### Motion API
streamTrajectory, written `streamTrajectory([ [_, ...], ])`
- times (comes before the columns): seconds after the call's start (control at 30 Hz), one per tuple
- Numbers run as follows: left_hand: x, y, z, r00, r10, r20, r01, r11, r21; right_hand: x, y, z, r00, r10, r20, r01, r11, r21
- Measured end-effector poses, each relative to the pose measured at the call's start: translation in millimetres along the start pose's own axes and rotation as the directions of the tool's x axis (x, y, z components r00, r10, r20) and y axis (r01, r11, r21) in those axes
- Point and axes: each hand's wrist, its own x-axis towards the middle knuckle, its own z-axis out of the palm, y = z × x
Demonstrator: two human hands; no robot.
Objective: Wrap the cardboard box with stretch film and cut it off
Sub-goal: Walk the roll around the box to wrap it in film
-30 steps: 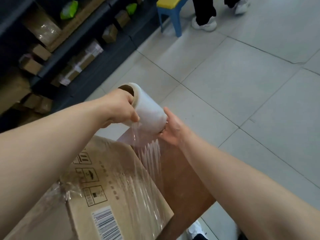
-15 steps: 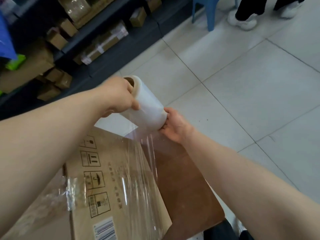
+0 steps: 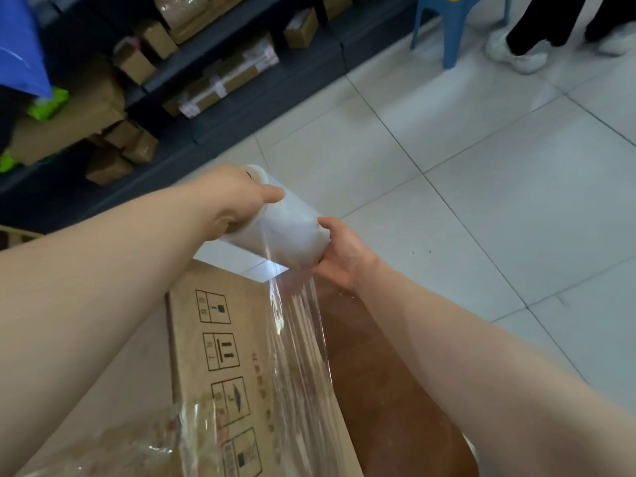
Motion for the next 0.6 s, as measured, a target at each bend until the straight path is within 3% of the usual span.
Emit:
streamTrajectory([
  [0.13, 12, -9, -11, 0.999, -0.008, -0.032, 0.012, 0.993, 0.114, 13, -3, 5, 0.998, 0.05, 0.048, -0.052, 0.998, 0.029],
  [0.3, 18, -15, -23, 0.997, -0.063, -0.053, 0.07, 0.986, 0.151, 34, -12, 15, 0.991, 0.132, 0.021, -0.128, 0.985, -0.112],
  [0.6, 30, -25, -32, 0.967, -0.232, -0.108, 0.241, 0.967, 0.085, 60, -13, 34, 0.955, 0.295, 0.042, -0.277, 0.93, -0.24],
])
